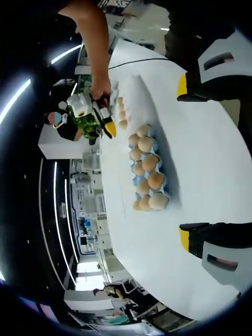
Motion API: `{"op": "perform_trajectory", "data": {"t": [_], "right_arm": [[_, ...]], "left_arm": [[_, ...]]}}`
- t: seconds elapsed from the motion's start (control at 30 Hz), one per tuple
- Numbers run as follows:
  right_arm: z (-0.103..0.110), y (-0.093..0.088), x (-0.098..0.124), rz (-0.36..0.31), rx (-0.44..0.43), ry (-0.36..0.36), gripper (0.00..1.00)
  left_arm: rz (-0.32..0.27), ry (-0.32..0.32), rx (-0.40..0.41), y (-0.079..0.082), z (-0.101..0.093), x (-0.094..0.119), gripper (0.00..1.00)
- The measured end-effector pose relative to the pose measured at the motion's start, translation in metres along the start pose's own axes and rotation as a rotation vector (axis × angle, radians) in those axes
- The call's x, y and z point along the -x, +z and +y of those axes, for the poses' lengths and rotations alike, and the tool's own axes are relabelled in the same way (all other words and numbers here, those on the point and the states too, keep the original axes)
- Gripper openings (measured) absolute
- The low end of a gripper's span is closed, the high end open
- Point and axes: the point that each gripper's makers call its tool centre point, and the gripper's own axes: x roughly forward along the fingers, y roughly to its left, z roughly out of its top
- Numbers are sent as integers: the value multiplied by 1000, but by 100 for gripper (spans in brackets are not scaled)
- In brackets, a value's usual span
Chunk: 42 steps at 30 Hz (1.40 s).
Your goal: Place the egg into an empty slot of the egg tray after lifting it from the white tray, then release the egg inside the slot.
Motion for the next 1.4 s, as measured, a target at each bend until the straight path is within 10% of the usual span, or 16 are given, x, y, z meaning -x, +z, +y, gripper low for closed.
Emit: {"op": "perform_trajectory", "data": {"t": [0.27,0.8,1.2,1.4], "right_arm": [[-34,-39,27,88,-21,-70,25],[-47,-80,5,240,-84,-61,28],[-49,-76,12,199,-142,-98,27],[-50,-53,28,58,-261,-116,27]], "left_arm": [[5,-11,0,-1,-5,-4,98],[16,-17,1,-5,-7,-3,98],[7,-32,20,-4,-15,-6,98],[12,-33,25,-8,-15,-6,97]]}}
